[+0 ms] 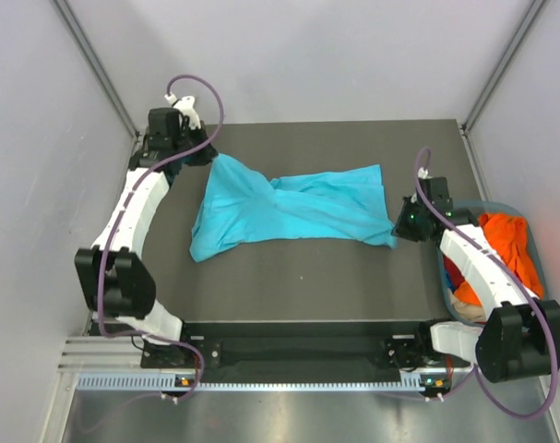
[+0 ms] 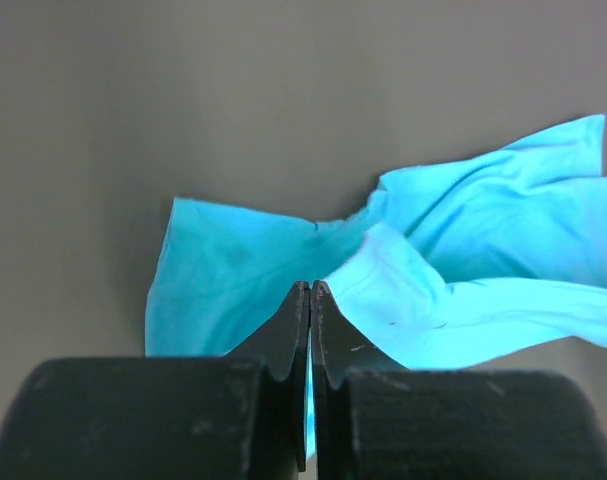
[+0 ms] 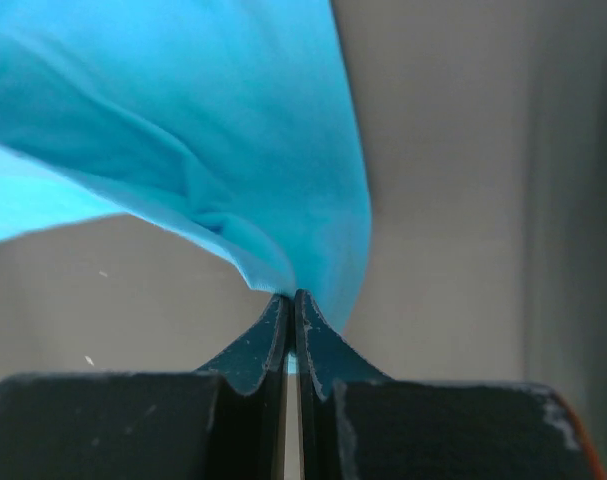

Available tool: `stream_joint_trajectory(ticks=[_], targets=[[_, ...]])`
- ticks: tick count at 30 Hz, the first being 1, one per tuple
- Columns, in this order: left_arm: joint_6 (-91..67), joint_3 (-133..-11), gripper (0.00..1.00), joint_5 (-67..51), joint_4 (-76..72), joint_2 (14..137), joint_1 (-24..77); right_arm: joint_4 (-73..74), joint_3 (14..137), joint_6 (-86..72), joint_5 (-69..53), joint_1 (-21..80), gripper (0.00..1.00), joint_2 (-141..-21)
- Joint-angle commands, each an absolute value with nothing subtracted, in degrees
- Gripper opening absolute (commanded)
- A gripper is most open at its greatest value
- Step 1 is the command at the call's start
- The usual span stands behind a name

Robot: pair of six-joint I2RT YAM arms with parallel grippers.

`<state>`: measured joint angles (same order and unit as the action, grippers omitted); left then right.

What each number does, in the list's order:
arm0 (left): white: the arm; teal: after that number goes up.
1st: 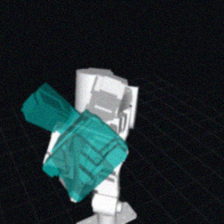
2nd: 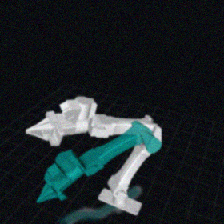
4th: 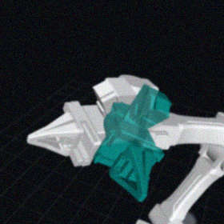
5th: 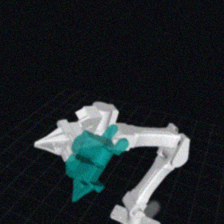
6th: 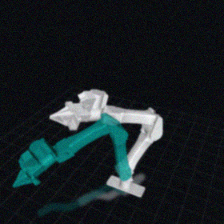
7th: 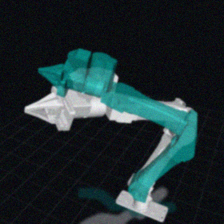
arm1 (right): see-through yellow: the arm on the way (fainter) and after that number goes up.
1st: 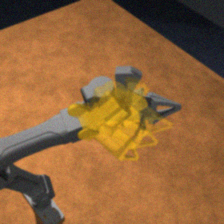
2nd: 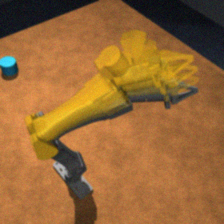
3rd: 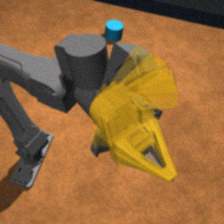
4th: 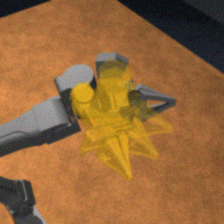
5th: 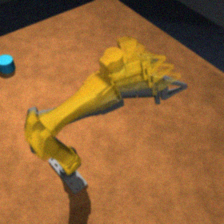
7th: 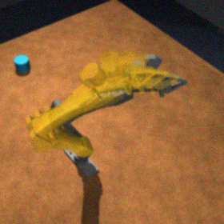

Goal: Fold and stack the t-shirts
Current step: Flatten the tshirt out

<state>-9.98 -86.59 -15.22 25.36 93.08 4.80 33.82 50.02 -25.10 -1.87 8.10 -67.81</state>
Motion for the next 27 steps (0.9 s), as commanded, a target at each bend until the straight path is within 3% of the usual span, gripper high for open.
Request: stream_joint_trajectory(ticks=[1,13,16,17,20,27], targets=[[-12.3,-81.6,0.0,-13.1,27.4,87.6,4.6,40.2,49.3,-24.5,1.9,8.5,0.0,-68.1],[-22.9,-75.3,0.0,-11.9,36.1,72.1,4.7,45.9,46.9,-27.5,0.2,11.8,0.05,-64.0],[-23.4,-71.7,0.0,-9.4,42.3,68.9,4.7,47.9,45.4,-31.2,0.2,12.5,0.15,-64.2],[-23.4,-70.8,0.0,-8.9,43.4,67.9,4.7,49.7,45.5,-32.9,1.0,12.5,0.26,-64.0],[-23.4,-67.2,0.0,-10.0,45.4,63.7,4.7,56.0,47.9,-44.1,6.5,12.5,0.38,-65.6],[-23.3,-59.2,0.0,-14.2,46.5,57.4,4.7,58.6,47.9,-65.4,-3.4,13.3,0.35,-74.4]])
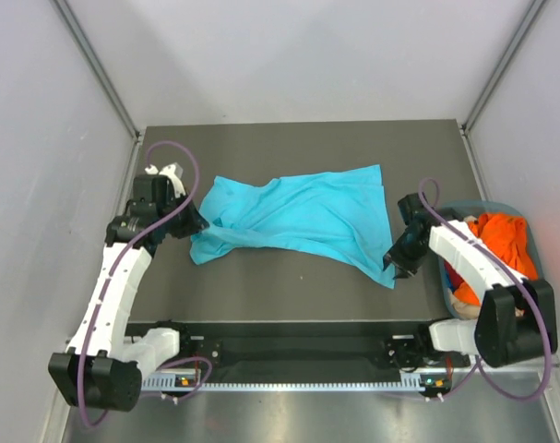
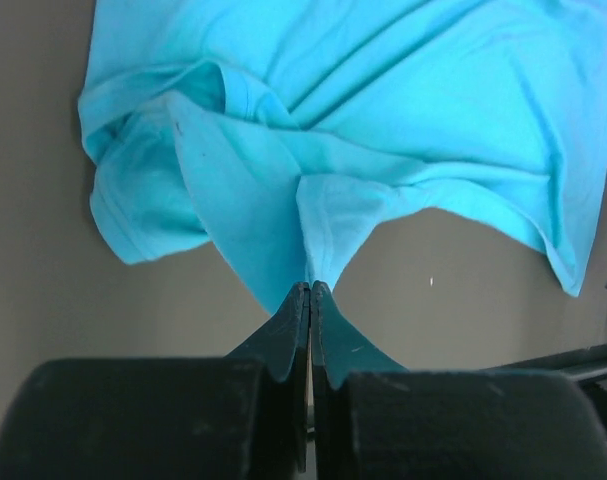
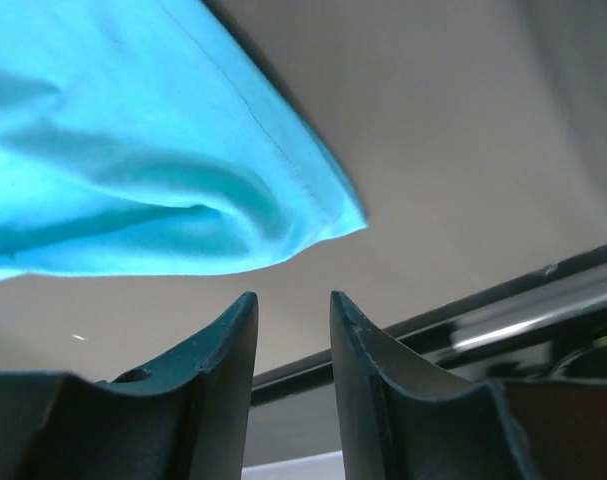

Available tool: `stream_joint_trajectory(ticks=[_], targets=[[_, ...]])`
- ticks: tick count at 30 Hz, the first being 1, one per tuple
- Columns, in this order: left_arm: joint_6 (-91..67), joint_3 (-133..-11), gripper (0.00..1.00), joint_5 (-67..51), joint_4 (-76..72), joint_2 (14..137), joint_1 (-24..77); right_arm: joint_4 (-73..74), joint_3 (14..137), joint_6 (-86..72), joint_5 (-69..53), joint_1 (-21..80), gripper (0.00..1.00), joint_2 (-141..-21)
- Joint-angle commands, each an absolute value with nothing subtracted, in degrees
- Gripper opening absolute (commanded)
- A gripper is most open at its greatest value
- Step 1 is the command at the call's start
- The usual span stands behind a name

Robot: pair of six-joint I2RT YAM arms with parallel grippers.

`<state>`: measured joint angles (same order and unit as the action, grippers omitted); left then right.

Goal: Fold and stack the t-shirts
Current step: Flatten the tshirt out

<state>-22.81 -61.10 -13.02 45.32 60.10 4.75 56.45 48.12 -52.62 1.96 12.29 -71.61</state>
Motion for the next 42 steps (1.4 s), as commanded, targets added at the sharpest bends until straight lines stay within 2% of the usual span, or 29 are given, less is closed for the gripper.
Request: stream_joint_trajectory(ticks=[1,4,16,24,34,42], targets=[[-23.3,-58.7,0.0,-14.3,46.6,56.9,4.7,57.5,46.7,-67.3,-4.6,13.4,0.35,-75.0],[-23.3,-57.9,0.0,-14.7,47.2,55.5,4.7,53.1,42.6,-74.0,-8.3,13.8,0.34,-75.3],[-23.1,-59.1,0.0,-17.0,47.5,53.3,4.7,46.2,34.8,-88.9,-1.1,13.9,0.35,-71.1],[-24.0,-59.1,0.0,-17.0,47.1,53.2,4.7,49.9,36.7,-91.3,6.8,13.9,0.35,-69.3],[-24.6,-59.2,0.0,-16.6,46.6,53.2,4.7,47.3,32.3,-94.2,8.2,13.9,0.34,-66.1],[-25.9,-60.4,0.0,-8.6,47.0,52.3,4.7,54.3,38.3,-92.3,10.6,13.9,0.38,-65.7]])
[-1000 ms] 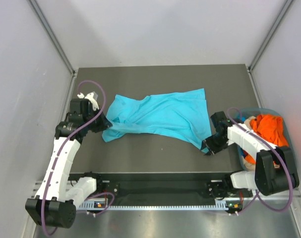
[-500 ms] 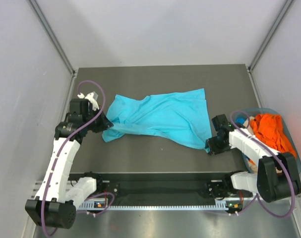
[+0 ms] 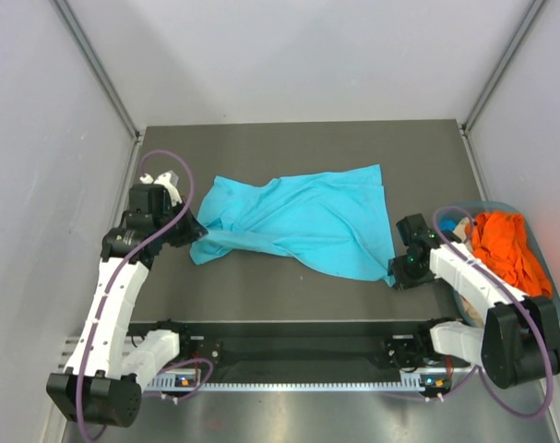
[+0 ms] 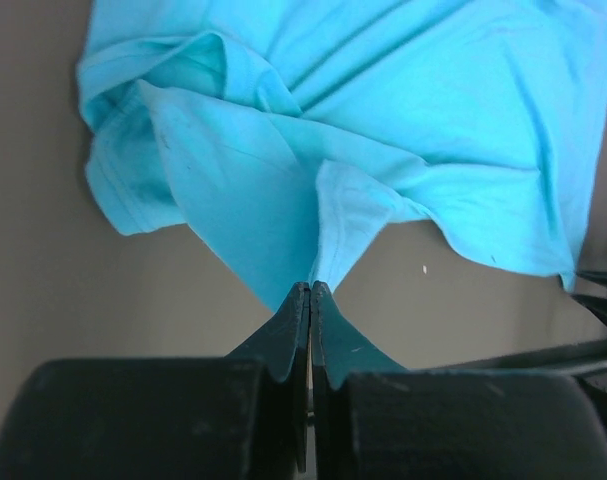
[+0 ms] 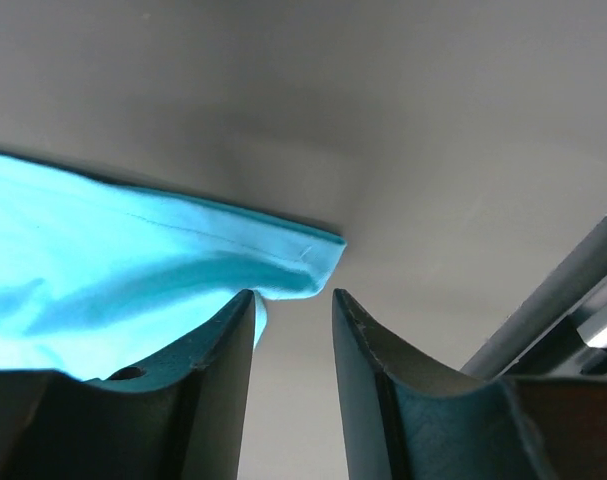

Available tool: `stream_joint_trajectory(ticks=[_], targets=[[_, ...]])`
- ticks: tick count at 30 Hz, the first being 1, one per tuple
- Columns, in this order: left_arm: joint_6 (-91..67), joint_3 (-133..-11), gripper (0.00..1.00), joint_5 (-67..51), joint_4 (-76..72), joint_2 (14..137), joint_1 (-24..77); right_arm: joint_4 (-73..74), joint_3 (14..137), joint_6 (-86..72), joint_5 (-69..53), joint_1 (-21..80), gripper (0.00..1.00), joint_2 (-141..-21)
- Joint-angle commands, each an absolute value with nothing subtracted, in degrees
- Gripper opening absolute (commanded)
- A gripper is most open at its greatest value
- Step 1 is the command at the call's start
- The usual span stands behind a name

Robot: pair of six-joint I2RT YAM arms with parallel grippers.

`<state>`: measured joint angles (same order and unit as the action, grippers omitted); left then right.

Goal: Fold and stack the t-shirts
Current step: Flatten the tshirt out

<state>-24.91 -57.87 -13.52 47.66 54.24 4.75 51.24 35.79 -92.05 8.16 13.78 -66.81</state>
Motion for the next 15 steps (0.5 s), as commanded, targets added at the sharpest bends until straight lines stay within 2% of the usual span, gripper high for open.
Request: stream_joint_trajectory(ticks=[1,15], targets=[[-25.8,-60.6,0.0,-7.9,47.1,52.3,4.7,54.5,38.0,-92.5,10.5,14.0,0.38,-65.3],[-26.6,-60.7,0.0,-10.5,46.3,53.3,4.7,52.7,34.1,-95.0,9.5,13.9,0.35,-65.3]])
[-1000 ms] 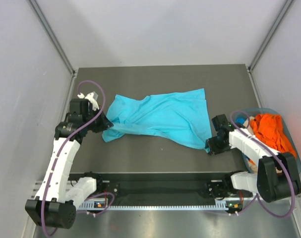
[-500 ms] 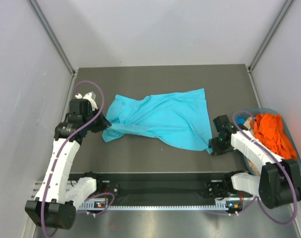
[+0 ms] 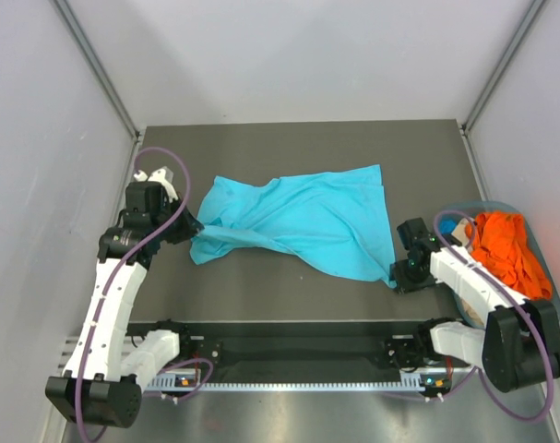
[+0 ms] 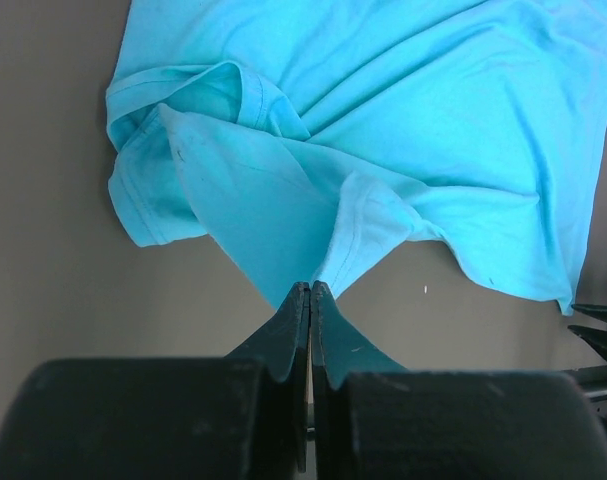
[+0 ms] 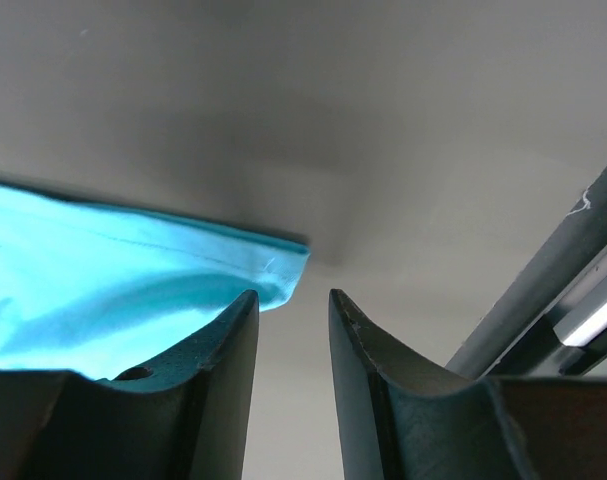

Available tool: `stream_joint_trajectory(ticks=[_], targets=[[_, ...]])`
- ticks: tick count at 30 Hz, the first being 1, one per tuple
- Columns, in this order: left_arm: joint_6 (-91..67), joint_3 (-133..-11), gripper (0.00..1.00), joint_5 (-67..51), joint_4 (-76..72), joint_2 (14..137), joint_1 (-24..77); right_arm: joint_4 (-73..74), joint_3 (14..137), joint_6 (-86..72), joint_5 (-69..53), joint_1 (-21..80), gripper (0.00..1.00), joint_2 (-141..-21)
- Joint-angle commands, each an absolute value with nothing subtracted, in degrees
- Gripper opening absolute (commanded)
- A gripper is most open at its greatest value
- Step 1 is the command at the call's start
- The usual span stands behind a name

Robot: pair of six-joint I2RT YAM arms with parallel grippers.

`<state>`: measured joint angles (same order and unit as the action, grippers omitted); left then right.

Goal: Fold and stack the t-shirts
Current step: Flatten the tshirt out

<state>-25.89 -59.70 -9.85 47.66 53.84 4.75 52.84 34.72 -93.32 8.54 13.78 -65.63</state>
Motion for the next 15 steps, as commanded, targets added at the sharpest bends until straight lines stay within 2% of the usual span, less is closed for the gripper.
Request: stream_joint_trajectory(ticks=[1,9,12,13,14,15], targets=[[-26.5,-60.7,0.0,-10.6,46.3,53.2,4.7,52.1,33.8,-95.2,9.3,14.0,0.35,-65.6],[-26.7,-61.0,0.0,-11.5,46.0,53.4,4.7,44.2,31.0,-94.5,10.5,13.7,0.34,-69.3],[-26.7,-60.4,0.0,-11.9,45.4,53.1,4.7,44.6,30.2,-94.8,11.7,13.7,0.21,-69.6],[-26.5,-59.9,0.0,-12.7,44.6,52.8,4.7,44.5,30.0,-94.8,12.5,13.7,0.06,-68.8],[-26.5,-59.9,0.0,-13.1,44.2,52.7,4.7,44.3,29.8,-94.7,13.4,13.7,0.0,-68.2],[-26.5,-59.9,0.0,-13.7,43.5,52.7,4.7,44.5,30.4,-93.5,15.5,13.8,0.0,-66.3]])
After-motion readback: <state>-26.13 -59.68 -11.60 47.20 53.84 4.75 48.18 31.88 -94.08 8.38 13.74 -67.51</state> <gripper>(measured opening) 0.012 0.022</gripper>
